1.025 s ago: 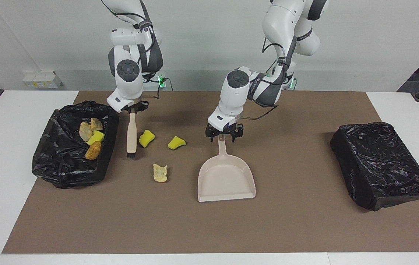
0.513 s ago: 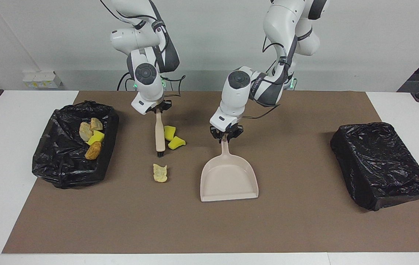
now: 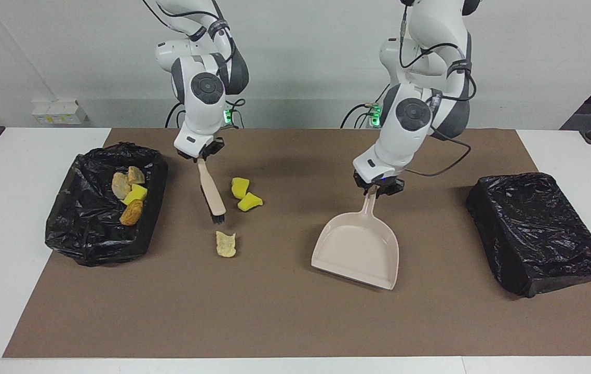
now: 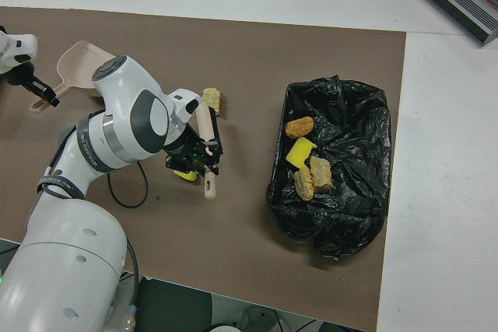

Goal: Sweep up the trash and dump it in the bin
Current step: 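Sweep bread and sponge pieces toward the dustpan with the right gripper's brush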

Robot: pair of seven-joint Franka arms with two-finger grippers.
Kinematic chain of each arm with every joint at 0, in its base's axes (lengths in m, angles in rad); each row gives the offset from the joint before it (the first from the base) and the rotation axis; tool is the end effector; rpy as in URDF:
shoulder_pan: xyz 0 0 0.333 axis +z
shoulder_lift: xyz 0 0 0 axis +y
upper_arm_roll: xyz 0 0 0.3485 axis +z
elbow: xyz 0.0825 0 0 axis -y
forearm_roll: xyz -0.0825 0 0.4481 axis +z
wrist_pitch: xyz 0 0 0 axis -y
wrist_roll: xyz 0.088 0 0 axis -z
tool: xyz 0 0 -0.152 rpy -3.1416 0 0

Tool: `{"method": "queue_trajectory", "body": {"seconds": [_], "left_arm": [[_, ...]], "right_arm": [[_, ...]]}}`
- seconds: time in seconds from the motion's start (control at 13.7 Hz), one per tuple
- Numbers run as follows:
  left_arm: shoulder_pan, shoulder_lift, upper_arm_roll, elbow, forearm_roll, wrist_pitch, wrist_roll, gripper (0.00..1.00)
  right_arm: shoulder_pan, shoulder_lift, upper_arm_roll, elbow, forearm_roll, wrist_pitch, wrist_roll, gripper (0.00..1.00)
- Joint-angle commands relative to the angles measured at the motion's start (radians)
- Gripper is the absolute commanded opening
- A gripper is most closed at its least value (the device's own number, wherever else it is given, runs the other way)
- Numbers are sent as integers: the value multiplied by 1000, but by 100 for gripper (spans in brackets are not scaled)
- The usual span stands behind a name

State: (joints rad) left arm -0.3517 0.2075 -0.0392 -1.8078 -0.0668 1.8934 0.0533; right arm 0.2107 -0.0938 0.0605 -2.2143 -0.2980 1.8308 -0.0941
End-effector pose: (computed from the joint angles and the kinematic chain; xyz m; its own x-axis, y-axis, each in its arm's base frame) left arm 0.6090 -0.2584 0.3776 0.9053 -0.4079 -0.1184 -0.4015 -0.9128 0.0747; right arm 0.5093 0.1037 0.3579 0.8560 0.4071 -0.3186 0.4859 -0.8441 0.2268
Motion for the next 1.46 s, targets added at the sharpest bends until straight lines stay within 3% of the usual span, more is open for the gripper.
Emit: {"method": "queue_trajectory", "body": {"seconds": [0.0,0.22,0.37,0.51,0.73,0.95,1.1,1.39], "left_arm": [[77,3,-8,30,-15,-62,168,0],[161,10,-7,45,-1,-79,434,0],[198,21,-7,54,10,-63,596,0],[201,24,-8,64,65,-56,733,0],[224,21,-7,51,85,-50,1029,0],[208,9,-11,16,87,-51,1125,0],[139,-14,-10,-42,99,-42,1120,0],[5,-86,-11,-172,152,59,984,0]], "right_arm": [[-22,89,2,99,-99,59,-206,0],[-117,190,4,224,-157,198,-399,0],[-120,291,4,313,-184,220,-409,0],[-108,330,2,331,-194,232,-411,0],[-106,274,7,233,-182,177,-392,0],[-93,177,9,73,-58,142,-251,0],[-50,128,7,7,6,119,-199,0],[-10,92,9,-11,147,-14,-107,0]]}}
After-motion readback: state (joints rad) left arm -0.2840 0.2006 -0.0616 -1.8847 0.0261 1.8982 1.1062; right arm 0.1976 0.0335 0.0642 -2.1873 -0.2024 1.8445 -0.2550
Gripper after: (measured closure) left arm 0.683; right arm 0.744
